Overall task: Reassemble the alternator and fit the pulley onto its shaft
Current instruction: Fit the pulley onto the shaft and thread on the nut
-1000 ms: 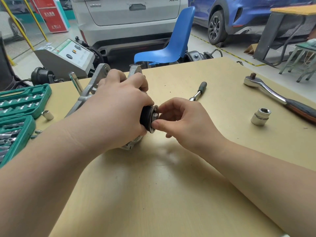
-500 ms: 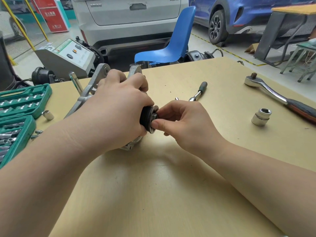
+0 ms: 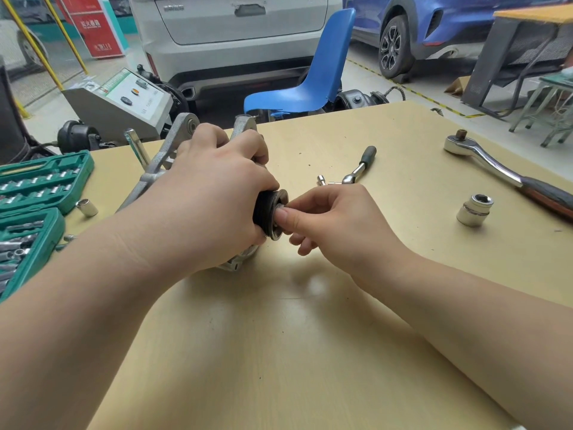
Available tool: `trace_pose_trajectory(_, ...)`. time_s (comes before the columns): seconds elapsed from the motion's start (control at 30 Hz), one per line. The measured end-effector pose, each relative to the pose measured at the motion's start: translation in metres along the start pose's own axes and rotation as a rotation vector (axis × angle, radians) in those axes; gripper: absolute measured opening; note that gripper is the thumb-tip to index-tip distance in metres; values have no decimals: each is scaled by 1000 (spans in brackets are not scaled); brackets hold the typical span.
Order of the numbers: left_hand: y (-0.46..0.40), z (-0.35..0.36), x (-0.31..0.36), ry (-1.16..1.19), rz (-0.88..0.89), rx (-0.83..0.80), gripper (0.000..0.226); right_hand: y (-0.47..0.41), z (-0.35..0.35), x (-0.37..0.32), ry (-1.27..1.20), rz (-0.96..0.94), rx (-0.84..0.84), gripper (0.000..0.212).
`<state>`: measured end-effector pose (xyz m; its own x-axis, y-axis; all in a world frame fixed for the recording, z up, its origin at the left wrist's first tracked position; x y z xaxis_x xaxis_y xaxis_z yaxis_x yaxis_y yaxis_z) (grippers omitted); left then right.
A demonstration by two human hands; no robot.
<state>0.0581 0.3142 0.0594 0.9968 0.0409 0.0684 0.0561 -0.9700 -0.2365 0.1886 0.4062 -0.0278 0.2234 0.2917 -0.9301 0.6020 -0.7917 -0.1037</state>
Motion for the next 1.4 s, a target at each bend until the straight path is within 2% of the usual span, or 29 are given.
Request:
trace_pose_trajectory(0.17,-1,0,-1,-16,3,1,44,-1,5,1,-11,60,-44,30)
trace_pose_trajectory(0.43,-2,-1,0,-1,0,-4,47,1,1,-5,169,-93,6,9)
trace_pose_trajectory(0.77,-2,-1,1,-2,-4,-22,48,7,-3,-16,323,-329,150,12)
trace_pose_trajectory(0.83,-2,-1,1,-10,-4,-22,49,6,-3,-16,292,-321,124,12)
trace_pose_trajectory(0.93,-1,0,1,-23,3,-14,48,2,-1,-10,56,-184,26,16)
trace_pose_trajectory(1.0,-1,0,1,-24,6,-11,48,0,-1,-7,-17,-142,-8,17)
trace_pose_trajectory(1.13,-1,-1,1,-27,5,-16,50,0,-3,-8,27,-160,-32,16)
trace_pose_trajectory(1.4,-2,-2,2,-17,-6,-37,52,3,0,-11,56,-257,65,15)
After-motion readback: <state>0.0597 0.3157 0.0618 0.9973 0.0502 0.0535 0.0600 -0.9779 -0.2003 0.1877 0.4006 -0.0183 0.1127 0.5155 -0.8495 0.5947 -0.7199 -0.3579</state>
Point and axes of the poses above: each hand's wrist, its own y-axis away from the middle knuckle, its own z-axis out of the palm, x = y × z, the point moved 5 cm from there along -y, towards the middle knuckle, and after that the axes turned 12 degrees about y, right-handed, at the moved point
